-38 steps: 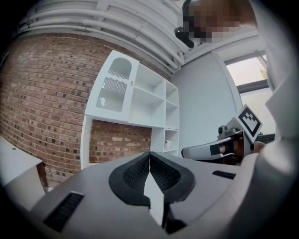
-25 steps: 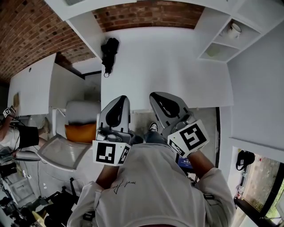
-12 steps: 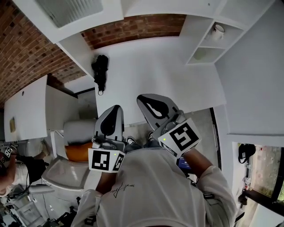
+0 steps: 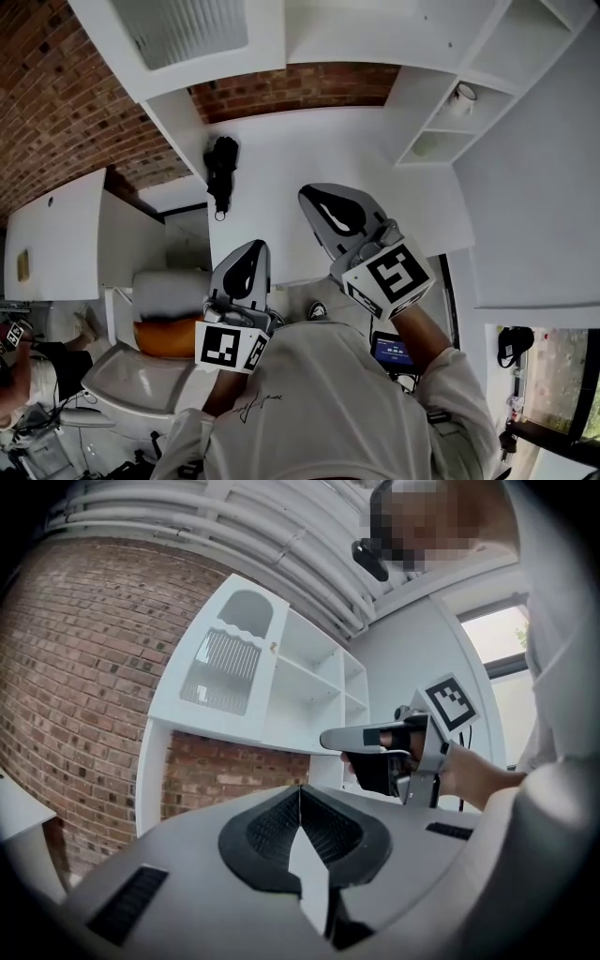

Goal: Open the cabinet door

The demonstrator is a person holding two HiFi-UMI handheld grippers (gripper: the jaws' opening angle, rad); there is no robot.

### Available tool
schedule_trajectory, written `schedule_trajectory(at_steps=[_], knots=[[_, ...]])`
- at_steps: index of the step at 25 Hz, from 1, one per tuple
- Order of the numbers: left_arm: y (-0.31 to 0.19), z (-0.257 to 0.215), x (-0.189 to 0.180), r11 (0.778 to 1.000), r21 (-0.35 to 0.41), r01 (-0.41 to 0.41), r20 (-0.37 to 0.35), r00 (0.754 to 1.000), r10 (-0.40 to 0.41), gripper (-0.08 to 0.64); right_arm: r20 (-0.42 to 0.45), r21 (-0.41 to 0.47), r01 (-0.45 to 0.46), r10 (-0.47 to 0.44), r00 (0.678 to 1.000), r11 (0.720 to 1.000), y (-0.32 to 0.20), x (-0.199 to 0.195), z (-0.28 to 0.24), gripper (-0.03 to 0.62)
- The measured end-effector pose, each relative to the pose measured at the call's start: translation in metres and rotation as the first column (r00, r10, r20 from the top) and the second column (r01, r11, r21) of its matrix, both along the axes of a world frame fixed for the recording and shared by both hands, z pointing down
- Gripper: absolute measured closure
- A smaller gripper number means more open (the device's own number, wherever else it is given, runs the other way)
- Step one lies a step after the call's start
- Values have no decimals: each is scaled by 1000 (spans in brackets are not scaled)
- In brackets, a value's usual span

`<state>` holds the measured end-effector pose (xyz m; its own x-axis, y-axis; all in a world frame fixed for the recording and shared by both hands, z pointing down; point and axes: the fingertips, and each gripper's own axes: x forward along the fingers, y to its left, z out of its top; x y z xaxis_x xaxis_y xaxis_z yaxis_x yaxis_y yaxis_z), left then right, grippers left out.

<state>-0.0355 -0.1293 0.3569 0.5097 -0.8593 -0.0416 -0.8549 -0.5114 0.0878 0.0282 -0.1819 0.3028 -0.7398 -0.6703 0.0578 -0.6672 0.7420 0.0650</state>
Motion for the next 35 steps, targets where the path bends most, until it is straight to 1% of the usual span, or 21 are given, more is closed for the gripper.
schedule_trajectory(at_steps=[8, 16, 20, 26, 29, 31, 33, 34, 35], knots=[[-6, 10, -8, 1000, -27, 7, 3, 1000, -7, 545, -28, 19, -4, 5, 1000, 1000, -34, -6, -16, 565], [-7, 15, -13, 999, -44, 0, -9, 1000, -1, 545, -69, 55, -40, 44, 997, 998, -67, -9, -23, 563], [-7, 17, -16, 999, -52, 6, -13, 1000, -7, 545, -74, 76, -57, 63, 995, 996, -83, -7, -30, 563], [-7, 16, -18, 999, -47, 15, -17, 1000, -16, 545, -88, 115, -77, 88, 992, 990, -107, -2, -45, 563], [-6, 13, -22, 999, -33, 30, -26, 999, -30, 545, -121, 141, -73, 90, 989, 987, -117, -3, -43, 563], [-7, 13, -25, 999, -32, 39, -28, 999, -40, 545, -137, 141, -73, 92, 986, 987, -123, -3, -40, 561], [-8, 14, -26, 998, -36, 45, -27, 999, -46, 545, -133, 130, -78, 95, 986, 989, -131, -4, -38, 542], [-8, 15, -26, 998, -37, 46, -27, 999, -47, 545, -128, 122, -81, 96, 987, 989, -134, -5, -37, 485], [-8, 16, -26, 998, -38, 47, -28, 998, -48, 545, -122, 115, -84, 98, 988, 990, -137, -6, -36, 463]])
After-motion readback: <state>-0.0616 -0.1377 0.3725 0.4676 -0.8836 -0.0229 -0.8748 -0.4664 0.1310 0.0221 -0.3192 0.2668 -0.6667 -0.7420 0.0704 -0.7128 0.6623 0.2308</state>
